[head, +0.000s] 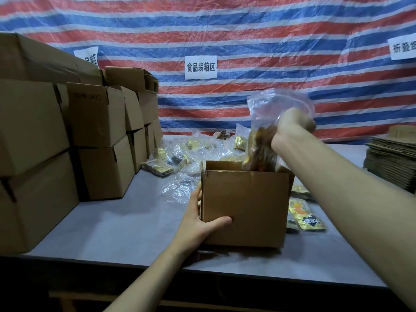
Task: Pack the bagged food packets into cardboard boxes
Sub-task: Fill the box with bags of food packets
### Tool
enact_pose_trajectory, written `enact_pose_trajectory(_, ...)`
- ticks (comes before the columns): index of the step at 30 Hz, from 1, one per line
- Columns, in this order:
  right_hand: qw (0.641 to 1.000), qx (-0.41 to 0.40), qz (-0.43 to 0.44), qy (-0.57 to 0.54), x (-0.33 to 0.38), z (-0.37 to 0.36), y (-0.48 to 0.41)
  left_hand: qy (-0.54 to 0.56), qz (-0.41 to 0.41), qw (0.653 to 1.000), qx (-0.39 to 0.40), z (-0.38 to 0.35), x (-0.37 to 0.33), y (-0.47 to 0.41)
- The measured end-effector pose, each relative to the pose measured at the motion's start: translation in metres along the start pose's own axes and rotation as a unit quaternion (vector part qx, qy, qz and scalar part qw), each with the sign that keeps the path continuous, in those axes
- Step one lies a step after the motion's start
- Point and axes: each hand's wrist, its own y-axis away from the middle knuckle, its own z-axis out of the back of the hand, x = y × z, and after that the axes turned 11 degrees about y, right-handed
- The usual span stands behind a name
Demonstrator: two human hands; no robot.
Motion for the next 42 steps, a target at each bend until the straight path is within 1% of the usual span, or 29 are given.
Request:
enact_pose_trajectory(4, 0.996, 0.024, 0.024, 0.077, -0.004, -0.003, 0.012, -0.007, 0.004, 1.000, 0.001, 0.000, -0.001, 0.000)
enact_pose_trajectory(5, 0.994, 0.042, 0.024, 0.096, -0.002, -0.004, 0.016, -0.007, 0.005, 1.000, 0.002, 0.000, -0.001, 0.000)
enact_pose_trajectory(7, 0.986, 0.102, -0.002, 0.128, 0.004, -0.007, 0.023, -0.008, 0.002, 1.000, 0.003, -0.001, -0.001, 0.001)
enact_pose_trajectory(9, 0.981, 0.129, -0.051, 0.138, 0.007, -0.007, 0.028, -0.010, 0.000, 1.000, 0.005, -0.001, -0.001, 0.001)
enact_pose_trajectory(13, 0.963, 0.168, -0.067, 0.200, 0.003, 0.004, 0.026, 0.004, 0.003, 1.000, 0.001, -0.002, -0.002, 0.002)
enact_pose_trajectory(14, 0.954, 0.192, -0.075, 0.219, 0.002, 0.010, 0.025, 0.007, 0.005, 1.000, 0.001, -0.002, -0.002, 0.002)
enact_pose_trajectory(15, 0.935, 0.231, -0.081, 0.256, 0.001, 0.017, 0.024, 0.009, 0.006, 1.000, 0.002, -0.003, -0.002, 0.002)
enact_pose_trajectory(17, 0.874, 0.315, -0.080, 0.361, -0.006, 0.030, 0.022, 0.010, 0.006, 1.000, 0.003, -0.003, -0.002, 0.002)
enact_pose_trajectory(18, 0.848, 0.335, -0.064, 0.405, -0.011, 0.036, 0.019, 0.005, 0.005, 1.000, 0.003, -0.003, -0.002, 0.002)
enact_pose_trajectory(20, 0.821, 0.332, 0.001, 0.465, -0.017, 0.044, 0.012, 0.001, 0.001, 1.000, 0.003, -0.003, -0.002, 0.001)
enact_pose_trajectory(22, 0.796, 0.325, 0.079, 0.504, -0.014, 0.047, 0.004, 0.003, 0.001, 1.000, 0.001, -0.004, -0.002, 0.001)
enact_pose_trajectory(24, 0.765, 0.348, 0.113, 0.530, -0.005, 0.050, -0.002, 0.004, 0.001, 1.000, 0.000, -0.004, -0.002, 0.001)
enact_pose_trajectory(28, 0.672, 0.447, 0.110, 0.581, 0.005, 0.053, -0.005, -0.001, -0.001, 1.000, 0.002, -0.004, -0.003, 0.001)
enact_pose_trajectory(29, 0.658, 0.468, 0.096, 0.583, 0.006, 0.053, -0.006, -0.002, -0.001, 1.000, 0.002, -0.004, -0.004, 0.002)
enact_pose_trajectory(30, 0.653, 0.493, 0.070, 0.571, 0.006, 0.053, -0.006, -0.002, -0.001, 1.000, 0.001, -0.004, -0.004, 0.002)
enact_pose_trajectory(31, 0.656, 0.521, 0.036, 0.545, 0.007, 0.053, -0.007, 0.000, 0.000, 1.000, -0.001, -0.004, -0.003, 0.002)
enact_pose_trajectory(32, 0.667, 0.543, 0.006, 0.510, 0.007, 0.054, -0.007, 0.002, 0.002, 1.000, -0.002, -0.005, -0.003, 0.002)
enact_pose_trajectory(34, 0.703, 0.561, -0.021, 0.437, 0.007, 0.057, -0.009, 0.006, 0.005, 1.000, -0.003, -0.005, -0.002, 0.002)
enact_pose_trajectory(36, 0.736, 0.562, -0.029, 0.377, 0.004, 0.062, -0.015, 0.004, 0.005, 1.000, -0.004, -0.004, -0.002, 0.002)
enact_pose_trajectory(37, 0.743, 0.551, -0.018, 0.380, 0.001, 0.065, -0.018, 0.002, 0.004, 1.000, -0.004, -0.004, -0.002, 0.002)
enact_pose_trajectory(38, 0.743, 0.529, 0.007, 0.410, -0.002, 0.068, -0.021, 0.000, 0.002, 1.000, -0.003, -0.004, -0.002, 0.002)
enact_pose_trajectory(39, 0.728, 0.506, 0.044, 0.460, -0.004, 0.070, -0.024, -0.003, 0.000, 1.000, -0.002, -0.004, -0.002, 0.002)
enact_pose_trajectory(41, 0.680, 0.477, 0.118, 0.545, -0.009, 0.072, -0.025, -0.010, -0.002, 1.000, -0.001, -0.004, -0.003, 0.002)
enact_pose_trajectory(42, 0.672, 0.467, 0.144, 0.556, -0.009, 0.072, -0.024, -0.010, -0.003, 1.000, 0.000, -0.004, -0.003, 0.002)
